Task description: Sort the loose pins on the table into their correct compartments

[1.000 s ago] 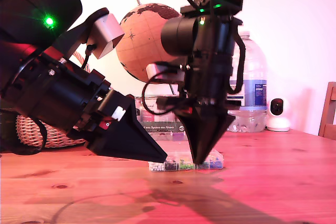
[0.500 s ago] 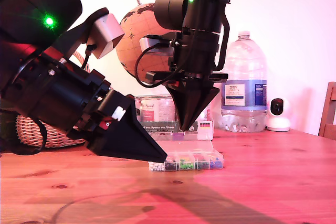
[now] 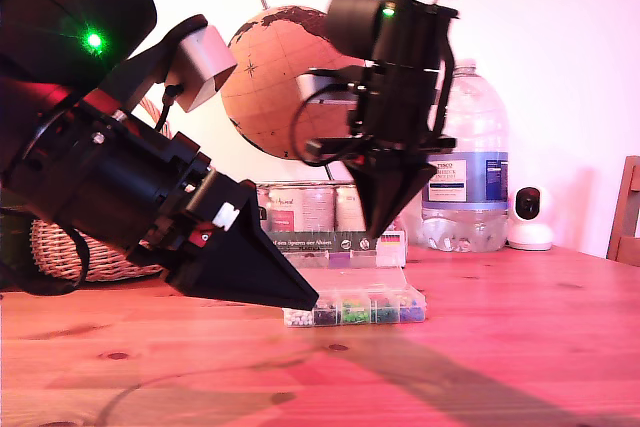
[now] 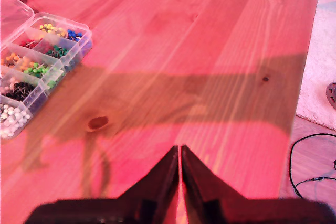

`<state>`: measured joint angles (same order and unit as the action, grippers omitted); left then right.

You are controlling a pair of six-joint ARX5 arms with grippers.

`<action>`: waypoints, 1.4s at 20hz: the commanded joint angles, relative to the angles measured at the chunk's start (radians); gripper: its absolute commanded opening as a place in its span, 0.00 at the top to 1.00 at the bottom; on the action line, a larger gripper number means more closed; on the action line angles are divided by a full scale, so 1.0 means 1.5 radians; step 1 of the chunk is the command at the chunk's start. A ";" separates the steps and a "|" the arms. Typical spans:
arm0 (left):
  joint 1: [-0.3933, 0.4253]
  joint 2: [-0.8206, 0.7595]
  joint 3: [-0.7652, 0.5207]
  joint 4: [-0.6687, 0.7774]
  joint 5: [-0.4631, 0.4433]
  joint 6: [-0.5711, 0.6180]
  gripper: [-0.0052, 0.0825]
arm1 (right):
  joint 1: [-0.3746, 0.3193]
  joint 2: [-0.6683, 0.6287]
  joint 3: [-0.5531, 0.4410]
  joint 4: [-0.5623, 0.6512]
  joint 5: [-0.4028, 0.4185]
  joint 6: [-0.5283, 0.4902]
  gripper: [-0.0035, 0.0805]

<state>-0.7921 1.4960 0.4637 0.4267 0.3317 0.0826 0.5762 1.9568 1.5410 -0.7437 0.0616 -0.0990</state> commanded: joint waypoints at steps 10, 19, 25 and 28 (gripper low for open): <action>-0.003 0.011 -0.001 0.005 0.000 0.002 0.97 | -0.001 0.072 0.000 0.038 -0.001 0.003 0.97; -0.003 0.011 -0.001 0.005 0.000 0.002 0.97 | -0.009 0.073 0.000 0.053 -0.004 0.002 0.97; -0.003 0.011 -0.001 0.005 0.000 0.002 0.97 | -0.009 0.073 0.000 0.051 -0.004 -0.004 0.97; -0.003 0.011 -0.001 0.005 0.000 0.002 0.97 | -0.009 0.073 0.000 0.055 -0.004 -0.004 0.92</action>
<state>-0.7921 1.4960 0.4637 0.4267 0.3317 0.0826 0.5625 2.0644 1.5410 -0.6670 0.0593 -0.1032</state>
